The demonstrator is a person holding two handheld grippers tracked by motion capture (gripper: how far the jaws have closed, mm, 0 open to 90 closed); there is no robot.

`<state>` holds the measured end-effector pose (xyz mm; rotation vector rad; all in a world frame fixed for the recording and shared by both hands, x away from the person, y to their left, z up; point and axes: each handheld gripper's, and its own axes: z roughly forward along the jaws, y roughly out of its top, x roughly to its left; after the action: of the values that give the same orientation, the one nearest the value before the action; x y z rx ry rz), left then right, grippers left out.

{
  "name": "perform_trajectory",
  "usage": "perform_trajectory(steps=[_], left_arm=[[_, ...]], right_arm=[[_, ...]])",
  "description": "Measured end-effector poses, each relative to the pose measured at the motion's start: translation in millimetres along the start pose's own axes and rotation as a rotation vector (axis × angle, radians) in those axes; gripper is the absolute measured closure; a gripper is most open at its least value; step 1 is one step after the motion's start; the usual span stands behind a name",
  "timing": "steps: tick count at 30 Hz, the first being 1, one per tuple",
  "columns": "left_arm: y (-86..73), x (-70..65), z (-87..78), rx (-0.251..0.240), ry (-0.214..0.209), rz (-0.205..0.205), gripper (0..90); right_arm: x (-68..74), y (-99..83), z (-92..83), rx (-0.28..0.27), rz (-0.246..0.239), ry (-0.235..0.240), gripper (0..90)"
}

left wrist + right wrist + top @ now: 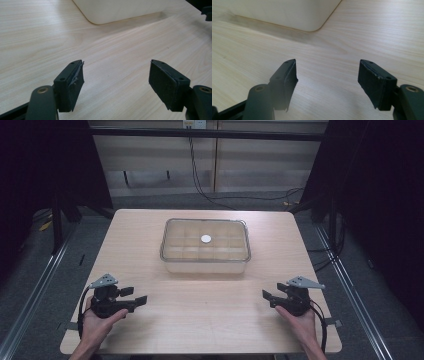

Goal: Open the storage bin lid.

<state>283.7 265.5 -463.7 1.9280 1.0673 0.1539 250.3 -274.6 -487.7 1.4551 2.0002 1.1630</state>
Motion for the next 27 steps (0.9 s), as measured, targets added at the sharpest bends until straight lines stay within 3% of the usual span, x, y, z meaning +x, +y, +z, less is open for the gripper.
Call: perform_trajectory(steps=[2,7,17,23,25,27], left_arm=[[0.0,1.0,1.5,0.014,-0.014,-0.003,27.6],[0.2,2.0,3.9,0.028,-0.028,-0.003,27.2],[1.9,4.6,9.0,0.050,-0.022,0.003,26.8],[7.2,8.9,9.9,0.041,-0.013,0.010,29.5],[8.8,8.9,9.6,0.027,-0.008,0.007,30.3],[11.0,8.8,11.1,0.023,-0.030,0.005,30.3]], right_arm=[[0.4,-0.2,-2.9,-0.010,-0.009,-0.024,29.8],[-1.9,-0.9,-3.2,-0.001,0.004,-0.004,28.0],[2.6,6.6,-9.4,-0.012,0.033,0.038,32.9],[8.2,13.3,-13.3,-0.014,0.005,0.061,34.2],[11.8,14.4,-9.7,-0.011,-0.015,0.082,31.9],[15.4,17.1,-2.7,0.014,-0.032,0.120,29.4]])
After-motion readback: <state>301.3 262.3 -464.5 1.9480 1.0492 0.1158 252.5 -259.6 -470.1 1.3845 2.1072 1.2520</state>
